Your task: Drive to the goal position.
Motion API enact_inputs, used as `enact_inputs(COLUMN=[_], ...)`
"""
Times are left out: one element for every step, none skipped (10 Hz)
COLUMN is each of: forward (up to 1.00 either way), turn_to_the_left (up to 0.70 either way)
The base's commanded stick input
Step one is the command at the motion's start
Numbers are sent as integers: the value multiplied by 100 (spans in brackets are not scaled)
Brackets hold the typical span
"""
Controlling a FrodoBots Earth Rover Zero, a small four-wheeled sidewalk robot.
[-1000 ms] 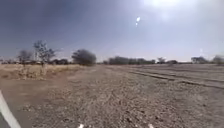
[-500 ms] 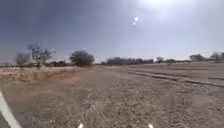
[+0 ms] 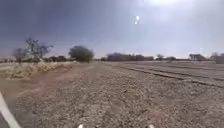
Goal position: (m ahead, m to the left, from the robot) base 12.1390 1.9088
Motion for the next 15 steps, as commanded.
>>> enact_inputs(forward=[70, 70, 70, 70, 70, 70, 70, 70, 70, 70, 70, 70, 70, 70, 70], turn_to_the_left=[0, 0, 0, 0, 0, 0, 0, 0, 0, 0, 0, 0, 0, 0, 0])
